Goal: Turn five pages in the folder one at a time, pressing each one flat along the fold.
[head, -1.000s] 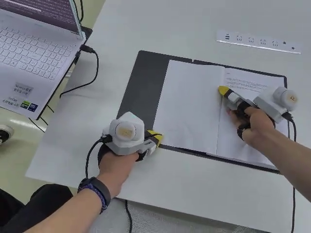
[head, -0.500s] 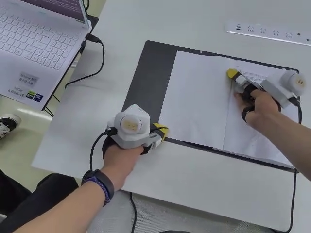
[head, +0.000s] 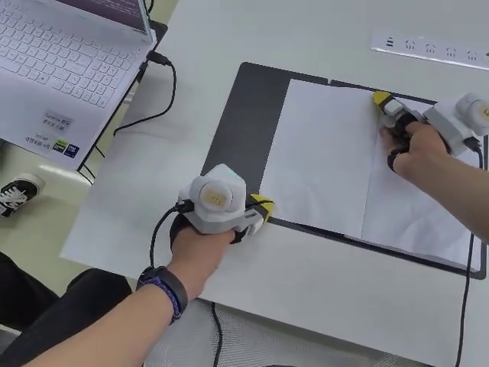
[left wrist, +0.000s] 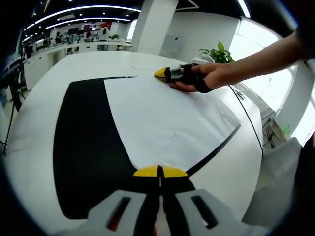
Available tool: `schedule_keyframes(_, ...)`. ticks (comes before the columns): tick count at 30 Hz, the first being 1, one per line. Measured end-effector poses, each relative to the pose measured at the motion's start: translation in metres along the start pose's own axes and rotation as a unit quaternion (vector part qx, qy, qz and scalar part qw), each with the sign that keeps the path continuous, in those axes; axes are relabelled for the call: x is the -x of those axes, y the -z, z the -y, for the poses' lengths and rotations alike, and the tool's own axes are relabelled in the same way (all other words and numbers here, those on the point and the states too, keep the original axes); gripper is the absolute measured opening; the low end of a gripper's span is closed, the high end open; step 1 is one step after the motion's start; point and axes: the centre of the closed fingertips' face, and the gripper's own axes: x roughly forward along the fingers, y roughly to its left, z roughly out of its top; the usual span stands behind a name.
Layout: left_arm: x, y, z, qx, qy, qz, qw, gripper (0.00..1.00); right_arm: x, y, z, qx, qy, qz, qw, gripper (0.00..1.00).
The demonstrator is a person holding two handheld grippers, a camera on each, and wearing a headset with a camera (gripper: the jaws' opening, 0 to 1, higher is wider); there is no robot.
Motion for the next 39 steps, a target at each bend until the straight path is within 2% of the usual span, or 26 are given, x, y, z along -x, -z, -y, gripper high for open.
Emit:
schedule_keyframes(5, 0.001, 0.000, 0.000, -0.004, 0.000, 0.002, 1.0000, 0.00, -0.001, 0.000, 0.002, -0.010, -0.008, -0.002, 0.9999, 0.00)
schedule_keyframes(9, 0.001, 0.000, 0.000, -0.002, -0.002, 0.003, 1.0000, 0.00, 0.002, 0.007, 0.000, 0.019, -0.018, -0.014, 0.9996, 0.00)
schedule_keyframes(15, 0.001, 0.000, 0.000, -0.004, -0.001, 0.002, 1.0000, 0.00, 0.011, 0.015, -0.002, 0.020, -0.028, -0.021, 0.9992, 0.00)
schedule_keyframes(19, 0.001, 0.000, 0.000, -0.005, 0.000, 0.002, 1.0000, 0.00, 0.016, 0.020, -0.003, 0.033, -0.031, -0.028, 0.9986, 0.00)
schedule_keyframes(30, 0.001, -0.001, 0.001, -0.011, -0.002, -0.008, 0.9999, 0.00, 0.062, 0.048, -0.035, 0.040, -0.050, -0.040, 0.9971, 0.00)
schedule_keyframes(31, 0.001, -0.001, 0.001, -0.010, -0.002, -0.007, 0.9999, 0.00, 0.065, 0.050, -0.037, 0.041, -0.051, -0.041, 0.9970, 0.00)
schedule_keyframes(35, 0.001, -0.001, 0.002, -0.007, -0.001, -0.005, 1.0000, 0.00, 0.066, 0.051, -0.026, 0.046, -0.053, -0.049, 0.9964, 0.00)
schedule_keyframes(39, 0.001, 0.000, 0.002, -0.007, -0.003, -0.004, 1.0000, 0.00, 0.083, 0.060, -0.034, 0.042, -0.059, -0.048, 0.9962, 0.00)
